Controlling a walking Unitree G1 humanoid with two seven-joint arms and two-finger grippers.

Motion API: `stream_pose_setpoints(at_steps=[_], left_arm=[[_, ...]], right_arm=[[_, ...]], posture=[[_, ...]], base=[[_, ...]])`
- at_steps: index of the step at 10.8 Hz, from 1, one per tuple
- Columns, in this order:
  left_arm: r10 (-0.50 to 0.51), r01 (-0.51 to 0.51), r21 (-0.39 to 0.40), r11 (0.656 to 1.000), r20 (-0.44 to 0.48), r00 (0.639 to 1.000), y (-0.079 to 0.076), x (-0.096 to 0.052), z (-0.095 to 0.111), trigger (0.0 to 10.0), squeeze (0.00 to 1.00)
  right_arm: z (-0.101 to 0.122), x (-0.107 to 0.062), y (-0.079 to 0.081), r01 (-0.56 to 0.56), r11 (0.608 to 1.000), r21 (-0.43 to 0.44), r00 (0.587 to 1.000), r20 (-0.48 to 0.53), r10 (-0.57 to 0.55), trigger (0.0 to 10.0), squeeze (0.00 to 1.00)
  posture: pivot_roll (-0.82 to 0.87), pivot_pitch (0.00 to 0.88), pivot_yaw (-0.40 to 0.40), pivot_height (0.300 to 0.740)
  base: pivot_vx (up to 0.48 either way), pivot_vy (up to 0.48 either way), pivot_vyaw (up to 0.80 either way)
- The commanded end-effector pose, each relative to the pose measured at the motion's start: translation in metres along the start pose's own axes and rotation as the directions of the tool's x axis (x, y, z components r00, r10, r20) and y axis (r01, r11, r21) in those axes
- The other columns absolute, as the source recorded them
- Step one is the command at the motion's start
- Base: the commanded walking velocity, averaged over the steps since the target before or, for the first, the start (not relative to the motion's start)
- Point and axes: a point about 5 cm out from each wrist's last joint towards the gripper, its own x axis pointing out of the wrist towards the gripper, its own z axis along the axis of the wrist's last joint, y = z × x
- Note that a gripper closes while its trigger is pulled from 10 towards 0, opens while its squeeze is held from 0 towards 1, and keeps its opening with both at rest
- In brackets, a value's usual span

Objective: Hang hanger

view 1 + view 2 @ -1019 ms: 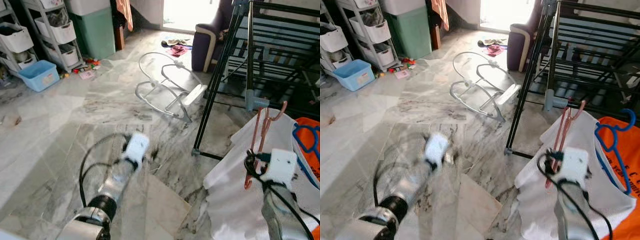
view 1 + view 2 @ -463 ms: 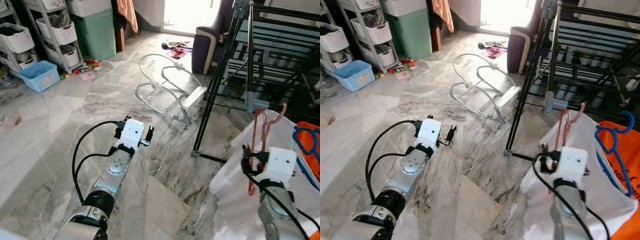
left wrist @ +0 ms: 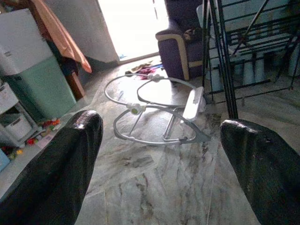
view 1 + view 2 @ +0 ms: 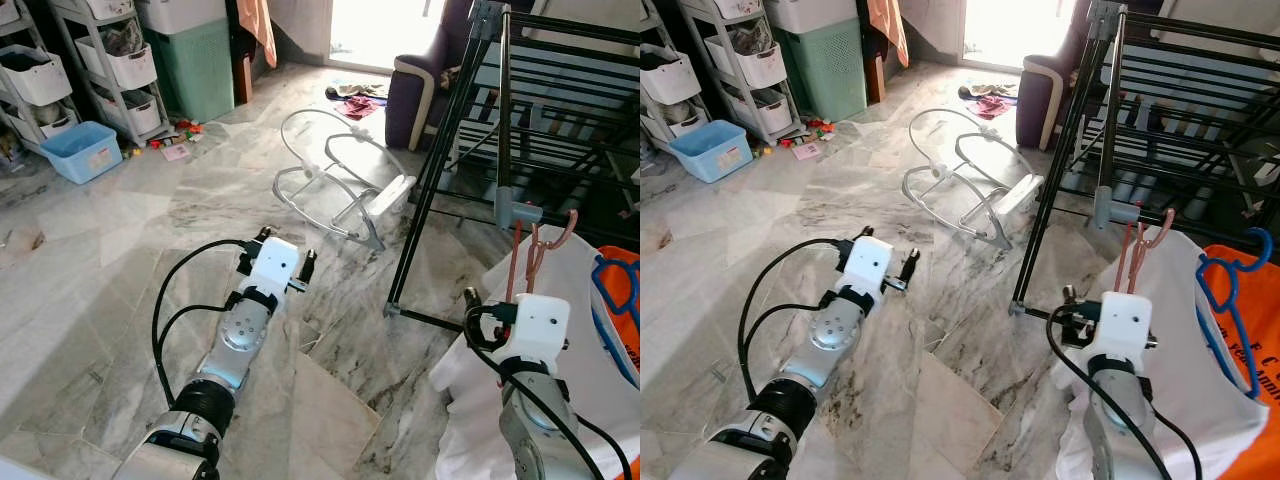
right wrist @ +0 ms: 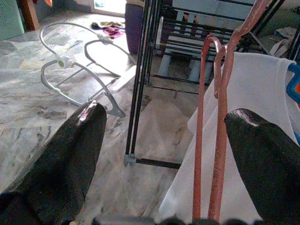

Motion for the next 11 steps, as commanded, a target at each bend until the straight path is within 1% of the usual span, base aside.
stream_pose_setpoints(at_steps=[1, 2, 3, 4, 5, 8, 10, 11], left_arm=[[-0.013, 0.013, 0.011, 1.000, 0.022, 1.000, -0.003, 0.000, 0.003, 10.0, 0.00], [-0.015, 0.014, 0.018, 1.000, 0.023, 1.000, -0.004, 0.002, 0.005, 10.0, 0.00], [-0.013, 0.013, 0.025, 1.000, 0.020, 1.000, -0.004, 0.002, 0.005, 10.0, 0.00], [-0.015, 0.014, 0.041, 0.999, 0.026, 1.000, -0.005, 0.002, 0.006, 10.0, 0.00], [-0.015, 0.014, 0.042, 0.999, 0.023, 1.000, -0.007, 0.002, 0.006, 10.0, 0.00], [-0.021, 0.020, 0.038, 0.999, 0.022, 1.000, -0.009, 0.003, 0.007, 10.0, 0.00], [-0.006, 0.005, 0.040, 0.999, 0.034, 0.999, -0.003, 0.010, 0.015, 10.0, 0.00], [-0.008, 0.006, 0.041, 0.999, 0.053, 0.999, -0.002, 0.011, 0.019, 10.0, 0.00]], right_arm=[[0.003, 0.000, 0.000, 0.005, 1.000, 0.001, 1.000, 0.005, -0.005, 10.0, 0.00], [-0.001, -0.001, 0.002, 0.003, 1.000, 0.005, 1.000, -0.020, -0.003, 10.0, 0.00], [-0.003, -0.002, 0.002, -0.001, 1.000, 0.006, 1.000, -0.023, 0.001, 10.0, 0.00], [-0.003, -0.004, 0.002, 0.002, 0.999, 0.032, 1.000, -0.025, -0.002, 10.0, 0.00], [-0.003, -0.005, 0.002, -0.005, 0.999, 0.031, 1.000, -0.025, 0.006, 10.0, 0.00], [-0.002, -0.004, 0.006, -0.019, 1.000, 0.021, 1.000, -0.022, 0.019, 10.0, 0.00], [-0.003, -0.004, 0.006, -0.007, 1.000, 0.015, 1.000, -0.024, 0.008, 10.0, 0.00], [-0.003, -0.004, 0.006, -0.006, 1.000, 0.012, 1.000, -0.023, 0.006, 10.0, 0.00]], posture=[[0.01, 0.000, -0.062, 0.740], [0.01, 0.000, -0.060, 0.740], [0.01, 0.000, -0.060, 0.740], [0.00, 0.000, -0.062, 0.740], [0.00, 0.000, -0.067, 0.740], [0.00, 0.000, -0.064, 0.740], [0.00, 0.000, -0.060, 0.740], [0.01, 0.000, -0.056, 0.740]], base=[[0.000, 0.000, 0.00], [0.000, 0.000, 0.00], [0.000, 0.000, 0.00], [0.000, 0.000, 0.00], [0.000, 0.000, 0.00], [-0.406, 0.000, 0.00], [-0.433, 0.000, 0.00], [-0.431, 0.000, 0.00]])
